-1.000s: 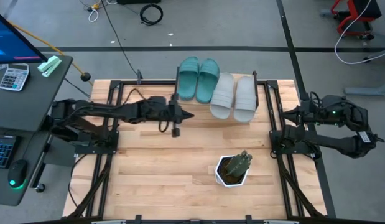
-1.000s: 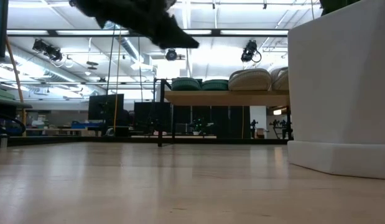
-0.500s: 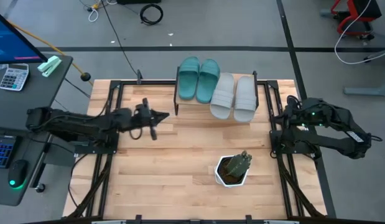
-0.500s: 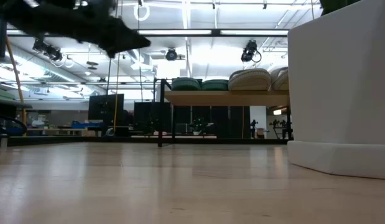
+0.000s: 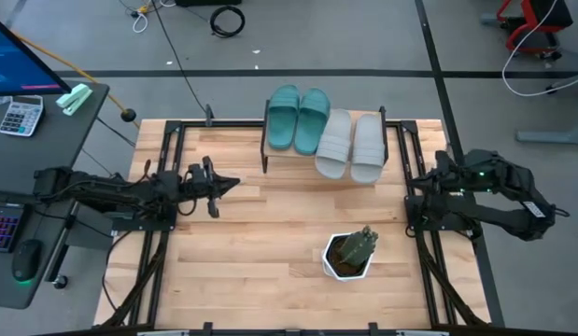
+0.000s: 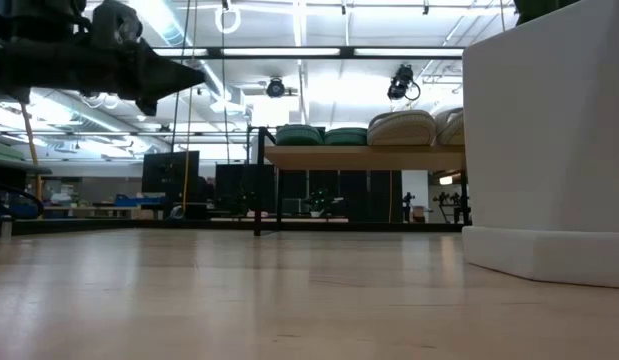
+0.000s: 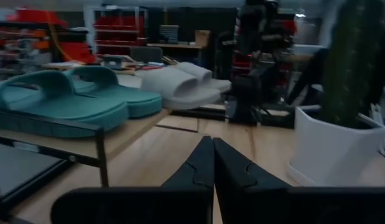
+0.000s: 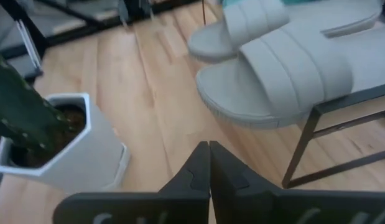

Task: Pick and place slides into the shelf
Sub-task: Put the gray slides on the shelf

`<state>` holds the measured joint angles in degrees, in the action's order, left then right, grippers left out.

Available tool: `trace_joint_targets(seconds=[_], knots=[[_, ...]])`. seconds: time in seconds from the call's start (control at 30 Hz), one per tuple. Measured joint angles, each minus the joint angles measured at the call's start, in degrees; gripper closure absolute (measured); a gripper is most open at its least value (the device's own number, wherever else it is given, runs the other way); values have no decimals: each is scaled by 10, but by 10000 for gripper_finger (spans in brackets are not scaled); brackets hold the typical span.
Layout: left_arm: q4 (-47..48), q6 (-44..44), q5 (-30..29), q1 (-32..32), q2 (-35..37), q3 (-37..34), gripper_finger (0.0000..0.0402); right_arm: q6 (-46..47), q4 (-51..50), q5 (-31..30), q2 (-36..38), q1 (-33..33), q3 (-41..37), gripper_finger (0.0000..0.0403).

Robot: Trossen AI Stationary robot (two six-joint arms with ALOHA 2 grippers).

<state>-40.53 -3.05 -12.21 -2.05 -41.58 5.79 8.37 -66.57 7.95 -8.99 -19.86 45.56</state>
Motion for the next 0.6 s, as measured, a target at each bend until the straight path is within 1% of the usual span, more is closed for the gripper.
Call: trace_joint_targets(seconds=[0.1, 0.27, 0.33, 0.47, 0.6], knots=[[-2, 7, 2, 0, 10, -8, 394, 18, 6, -3, 34, 0, 0, 403], [1, 19, -26, 0, 49, -22, 396, 41, 6, -14, 75, 0, 0, 403], [5, 24, -27, 0, 70, -26, 397, 42, 6, -15, 80, 0, 0, 403], [50, 24, -26, 0, 116, -26, 391, 41, 4, -18, 80, 0, 0, 403], [90, 25, -26, 0, 163, -26, 397, 40, 5, -20, 80, 0, 0, 403]])
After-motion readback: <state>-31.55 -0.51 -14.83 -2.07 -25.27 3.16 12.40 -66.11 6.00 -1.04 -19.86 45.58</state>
